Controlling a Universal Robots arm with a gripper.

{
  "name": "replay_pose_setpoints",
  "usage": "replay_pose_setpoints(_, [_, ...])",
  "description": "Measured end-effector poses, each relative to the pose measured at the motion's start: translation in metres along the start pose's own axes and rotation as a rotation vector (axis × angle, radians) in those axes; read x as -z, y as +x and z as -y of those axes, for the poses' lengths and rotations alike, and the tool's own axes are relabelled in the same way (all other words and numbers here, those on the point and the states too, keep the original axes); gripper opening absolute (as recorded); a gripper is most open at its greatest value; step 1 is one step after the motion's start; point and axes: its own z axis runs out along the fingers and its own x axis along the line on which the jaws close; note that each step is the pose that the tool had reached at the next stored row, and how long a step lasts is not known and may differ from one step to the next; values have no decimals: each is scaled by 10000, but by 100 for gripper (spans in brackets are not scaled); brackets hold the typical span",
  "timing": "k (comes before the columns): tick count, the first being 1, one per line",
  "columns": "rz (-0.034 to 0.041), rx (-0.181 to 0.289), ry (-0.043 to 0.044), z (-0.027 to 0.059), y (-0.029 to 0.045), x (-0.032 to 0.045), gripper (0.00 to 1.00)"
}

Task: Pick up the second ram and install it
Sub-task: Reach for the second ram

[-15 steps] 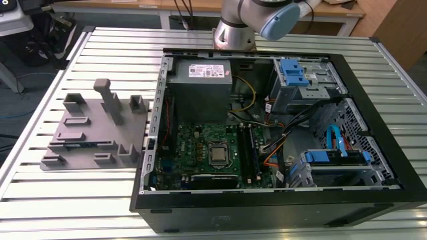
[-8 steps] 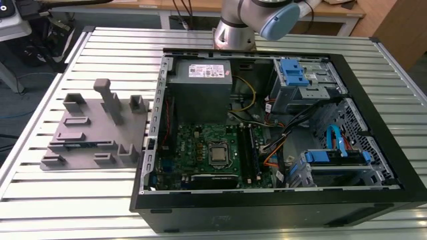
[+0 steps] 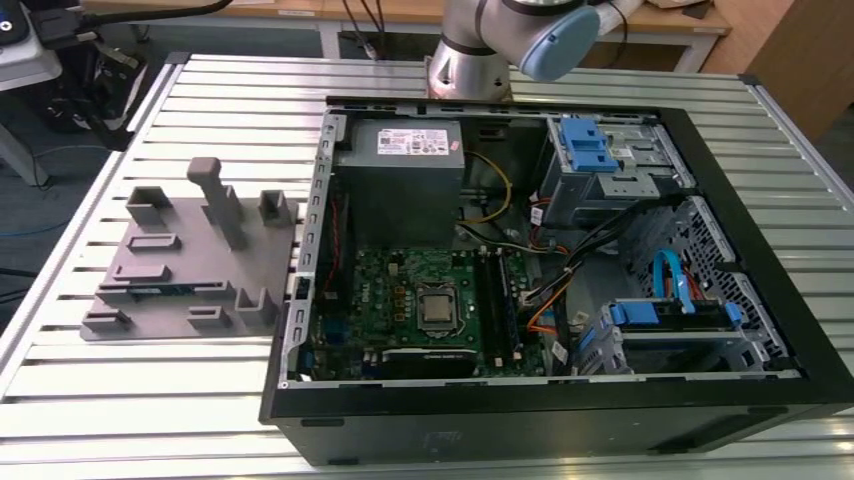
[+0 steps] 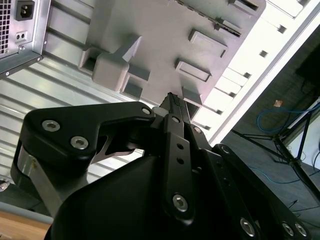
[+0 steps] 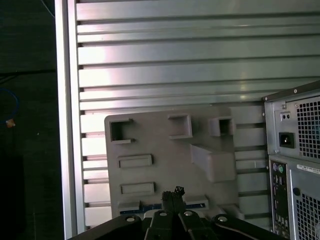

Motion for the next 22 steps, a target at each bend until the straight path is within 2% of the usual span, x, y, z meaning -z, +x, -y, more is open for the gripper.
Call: replay_pose_setpoints(22, [-2,1,2,36,93,-136,11])
